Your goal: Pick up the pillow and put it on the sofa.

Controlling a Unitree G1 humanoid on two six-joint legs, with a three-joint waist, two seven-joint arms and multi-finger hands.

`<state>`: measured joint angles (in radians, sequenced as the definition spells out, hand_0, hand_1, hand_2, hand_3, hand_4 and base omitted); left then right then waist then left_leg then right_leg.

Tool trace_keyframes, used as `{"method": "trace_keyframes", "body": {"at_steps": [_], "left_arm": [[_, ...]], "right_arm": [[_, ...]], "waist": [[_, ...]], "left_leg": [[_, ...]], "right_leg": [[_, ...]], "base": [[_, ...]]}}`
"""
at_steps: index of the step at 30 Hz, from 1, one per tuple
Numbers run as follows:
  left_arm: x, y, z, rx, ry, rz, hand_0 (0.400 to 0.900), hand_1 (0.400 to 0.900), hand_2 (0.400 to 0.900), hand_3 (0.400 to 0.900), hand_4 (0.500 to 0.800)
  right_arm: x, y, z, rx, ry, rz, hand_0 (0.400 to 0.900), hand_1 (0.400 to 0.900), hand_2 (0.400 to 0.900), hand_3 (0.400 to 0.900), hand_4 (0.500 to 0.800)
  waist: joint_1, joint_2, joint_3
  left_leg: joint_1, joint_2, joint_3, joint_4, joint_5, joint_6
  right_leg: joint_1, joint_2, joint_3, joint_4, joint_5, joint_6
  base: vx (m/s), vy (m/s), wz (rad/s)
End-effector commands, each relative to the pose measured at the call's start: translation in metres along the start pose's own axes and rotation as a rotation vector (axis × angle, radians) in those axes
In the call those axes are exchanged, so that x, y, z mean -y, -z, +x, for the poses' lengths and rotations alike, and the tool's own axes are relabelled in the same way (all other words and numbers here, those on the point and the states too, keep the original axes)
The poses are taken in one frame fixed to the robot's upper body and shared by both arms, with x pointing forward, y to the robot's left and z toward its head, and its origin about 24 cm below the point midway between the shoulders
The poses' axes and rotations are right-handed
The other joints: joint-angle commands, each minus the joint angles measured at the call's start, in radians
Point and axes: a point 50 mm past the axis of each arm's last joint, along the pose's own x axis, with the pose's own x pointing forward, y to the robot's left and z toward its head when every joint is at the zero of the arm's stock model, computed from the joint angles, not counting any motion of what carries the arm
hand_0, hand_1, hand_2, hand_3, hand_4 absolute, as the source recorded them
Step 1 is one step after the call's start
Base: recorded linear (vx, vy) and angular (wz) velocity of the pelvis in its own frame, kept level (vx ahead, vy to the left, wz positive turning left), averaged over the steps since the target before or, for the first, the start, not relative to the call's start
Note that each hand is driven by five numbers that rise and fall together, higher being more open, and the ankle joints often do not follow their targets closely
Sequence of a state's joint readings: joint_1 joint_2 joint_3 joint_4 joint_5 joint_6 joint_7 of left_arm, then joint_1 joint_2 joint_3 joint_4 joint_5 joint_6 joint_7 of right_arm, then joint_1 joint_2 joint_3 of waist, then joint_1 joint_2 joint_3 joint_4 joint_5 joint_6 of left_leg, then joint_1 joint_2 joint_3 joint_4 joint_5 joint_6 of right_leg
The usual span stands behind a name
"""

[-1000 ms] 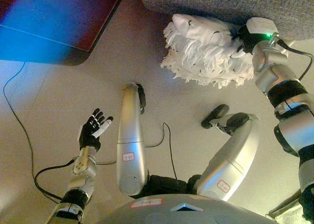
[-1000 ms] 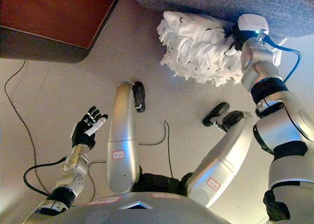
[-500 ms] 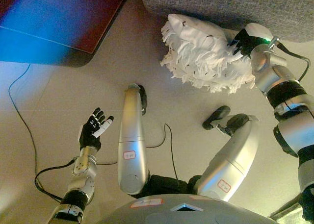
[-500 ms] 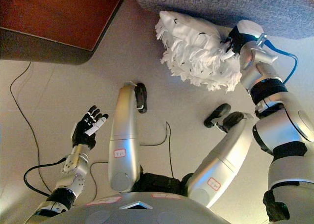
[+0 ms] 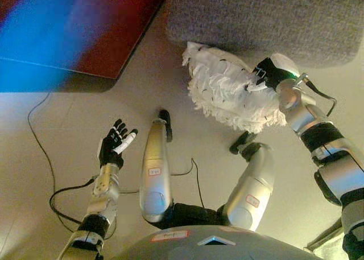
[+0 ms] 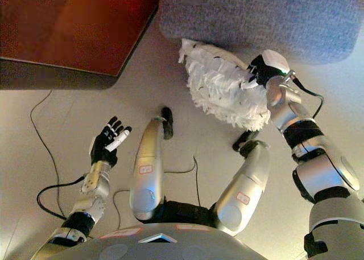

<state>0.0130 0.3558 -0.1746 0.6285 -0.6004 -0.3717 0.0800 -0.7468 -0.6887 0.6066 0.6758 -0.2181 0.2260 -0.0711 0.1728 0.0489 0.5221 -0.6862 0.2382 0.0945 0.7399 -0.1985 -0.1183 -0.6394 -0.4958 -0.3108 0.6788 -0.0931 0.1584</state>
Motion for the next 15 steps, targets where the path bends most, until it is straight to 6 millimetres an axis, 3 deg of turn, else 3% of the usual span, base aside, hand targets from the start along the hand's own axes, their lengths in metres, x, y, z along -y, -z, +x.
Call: {"method": "trace_keyframes", "body": {"at_steps": [1,8,15], "left_arm": [[-0.005,-0.018,0.008,0.040,-0.003,0.102,0.900,0.900,0.900,0.900,0.800],[-0.010,-0.019,0.016,-0.016,-0.051,0.153,0.900,0.900,0.900,0.900,0.800],[-0.023,0.006,0.009,-0.132,-0.102,0.211,0.900,0.900,0.900,0.900,0.800]], "right_arm": [[0.093,-0.035,-0.011,0.226,0.387,0.024,0.400,0.400,0.400,0.400,0.500],[0.074,-0.036,-0.031,0.306,0.427,-0.014,0.400,0.400,0.400,0.400,0.500],[0.062,-0.036,-0.074,0.430,0.514,-0.050,0.400,0.400,0.400,0.400,0.500]], "waist": [[-0.002,-0.049,-0.017],[-0.025,-0.102,-0.080],[-0.072,-0.135,-0.195]], "left_leg": [[0.146,0.011,0.004,-0.177,0.073,0.003],[0.303,-0.009,0.019,-0.283,0.082,0.018],[0.528,-0.039,0.085,-0.460,0.082,0.036]], "right_leg": [[0.090,-0.029,-0.003,-0.186,0.131,0.029],[0.264,-0.026,-0.046,-0.345,0.214,0.057],[0.481,0.021,-0.065,-0.534,0.302,0.087]], "base": [[-0.05,-0.029,-0.11],[0.03,-0.051,-0.13],[0.09,-0.004,-0.23]]}}
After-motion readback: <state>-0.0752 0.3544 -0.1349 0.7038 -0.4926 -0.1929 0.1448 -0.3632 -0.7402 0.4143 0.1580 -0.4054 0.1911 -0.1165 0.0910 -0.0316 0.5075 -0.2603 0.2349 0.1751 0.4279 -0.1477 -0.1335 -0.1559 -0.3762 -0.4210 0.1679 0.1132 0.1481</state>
